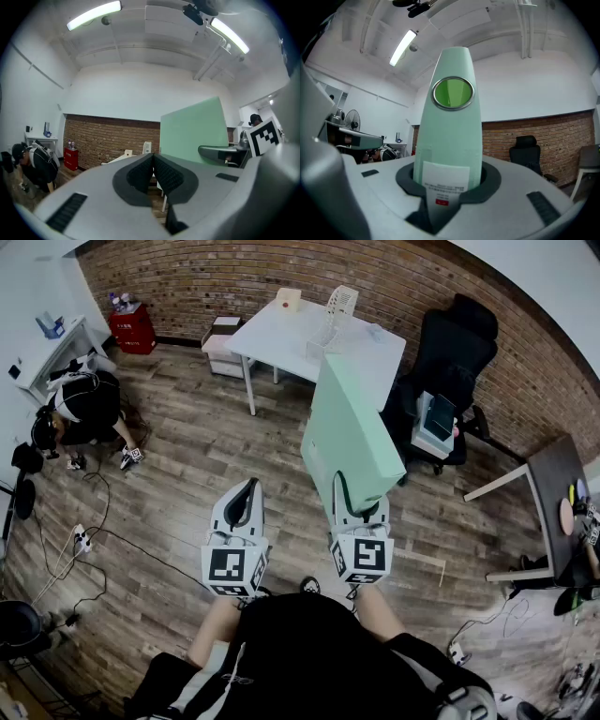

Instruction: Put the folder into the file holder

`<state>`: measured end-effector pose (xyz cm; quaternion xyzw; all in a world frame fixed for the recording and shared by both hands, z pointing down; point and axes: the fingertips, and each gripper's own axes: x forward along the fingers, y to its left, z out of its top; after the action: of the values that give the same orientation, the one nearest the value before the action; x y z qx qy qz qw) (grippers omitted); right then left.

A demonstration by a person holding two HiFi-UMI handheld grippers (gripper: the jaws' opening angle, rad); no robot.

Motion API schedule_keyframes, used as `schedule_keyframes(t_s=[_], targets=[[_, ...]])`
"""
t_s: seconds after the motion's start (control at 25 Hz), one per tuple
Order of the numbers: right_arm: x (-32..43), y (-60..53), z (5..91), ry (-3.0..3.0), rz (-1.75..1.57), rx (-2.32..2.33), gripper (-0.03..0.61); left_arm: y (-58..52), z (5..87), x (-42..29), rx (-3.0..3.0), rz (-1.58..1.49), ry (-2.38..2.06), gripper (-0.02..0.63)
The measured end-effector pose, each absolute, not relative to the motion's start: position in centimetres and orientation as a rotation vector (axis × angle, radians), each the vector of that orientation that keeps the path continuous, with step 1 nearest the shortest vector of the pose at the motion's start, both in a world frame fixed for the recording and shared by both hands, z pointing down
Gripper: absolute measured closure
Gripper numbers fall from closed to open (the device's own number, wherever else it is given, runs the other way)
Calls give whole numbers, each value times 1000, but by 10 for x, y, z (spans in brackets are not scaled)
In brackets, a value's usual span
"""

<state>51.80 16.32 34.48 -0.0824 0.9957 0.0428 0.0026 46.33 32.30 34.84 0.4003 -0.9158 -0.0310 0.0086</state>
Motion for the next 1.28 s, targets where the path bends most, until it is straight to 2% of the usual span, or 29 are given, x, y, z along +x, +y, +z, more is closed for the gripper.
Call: schedule_keyframes(t_s=[0.76, 1.28], targets=[[492, 246, 363, 3134, 27, -200, 430, 433, 370, 448, 1187, -64, -2851, 593], [414, 223, 362, 3127, 52, -61, 430, 417, 374, 374, 1057, -84, -2895, 594]])
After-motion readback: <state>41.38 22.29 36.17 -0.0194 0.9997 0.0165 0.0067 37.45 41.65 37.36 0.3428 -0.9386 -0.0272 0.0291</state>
